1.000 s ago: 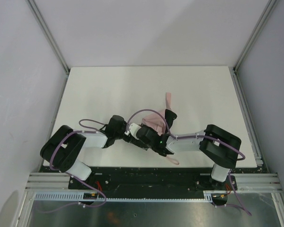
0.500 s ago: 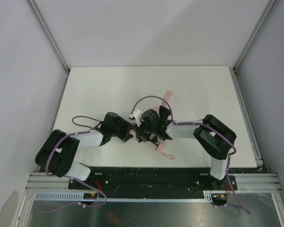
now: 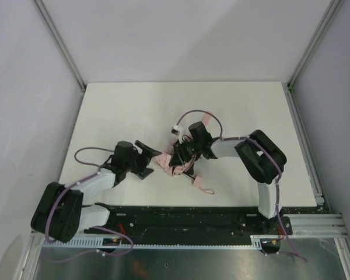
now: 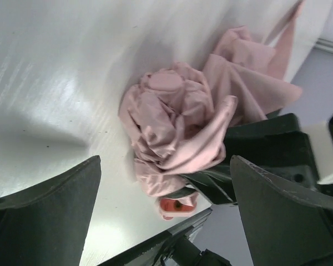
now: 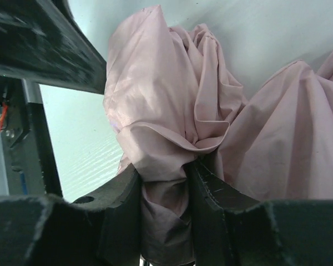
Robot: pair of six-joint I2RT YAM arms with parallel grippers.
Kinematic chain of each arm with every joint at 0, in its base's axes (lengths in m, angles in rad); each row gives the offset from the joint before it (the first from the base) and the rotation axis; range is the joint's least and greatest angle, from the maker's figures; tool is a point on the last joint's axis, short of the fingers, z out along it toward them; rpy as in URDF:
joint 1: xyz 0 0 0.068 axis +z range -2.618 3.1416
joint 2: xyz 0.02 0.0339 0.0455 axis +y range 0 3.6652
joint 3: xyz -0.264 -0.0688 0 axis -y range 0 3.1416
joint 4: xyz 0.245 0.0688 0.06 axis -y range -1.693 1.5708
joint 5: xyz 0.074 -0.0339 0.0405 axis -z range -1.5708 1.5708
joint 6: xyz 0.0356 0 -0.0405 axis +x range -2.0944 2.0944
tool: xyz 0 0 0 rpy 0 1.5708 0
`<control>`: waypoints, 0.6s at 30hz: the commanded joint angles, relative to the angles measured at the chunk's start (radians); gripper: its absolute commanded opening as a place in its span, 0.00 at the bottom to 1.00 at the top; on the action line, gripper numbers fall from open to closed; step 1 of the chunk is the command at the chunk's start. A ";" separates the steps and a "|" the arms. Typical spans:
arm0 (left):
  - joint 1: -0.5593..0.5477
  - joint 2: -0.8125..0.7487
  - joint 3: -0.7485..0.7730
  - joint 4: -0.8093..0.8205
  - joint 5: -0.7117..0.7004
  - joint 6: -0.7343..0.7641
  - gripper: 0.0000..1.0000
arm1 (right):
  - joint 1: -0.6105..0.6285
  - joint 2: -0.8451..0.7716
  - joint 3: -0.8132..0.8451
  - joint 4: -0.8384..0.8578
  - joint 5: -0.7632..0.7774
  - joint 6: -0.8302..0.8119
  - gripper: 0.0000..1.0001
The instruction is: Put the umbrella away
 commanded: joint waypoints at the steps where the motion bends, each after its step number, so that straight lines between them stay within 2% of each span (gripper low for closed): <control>1: -0.051 0.105 0.066 0.015 0.001 -0.020 0.99 | -0.010 0.110 -0.069 -0.240 -0.036 0.037 0.00; 7: -0.106 0.231 0.088 0.030 -0.142 -0.039 0.98 | -0.014 0.088 -0.069 -0.235 -0.039 0.036 0.00; 10: -0.122 0.289 0.089 0.069 -0.179 -0.037 0.88 | -0.014 0.079 -0.069 -0.239 -0.034 0.031 0.00; 14: -0.140 0.324 0.060 0.095 -0.216 -0.042 0.53 | -0.005 0.048 -0.065 -0.250 -0.002 0.023 0.00; 18: -0.148 0.289 0.028 0.113 -0.225 -0.026 0.14 | 0.037 -0.021 -0.046 -0.289 0.107 0.009 0.11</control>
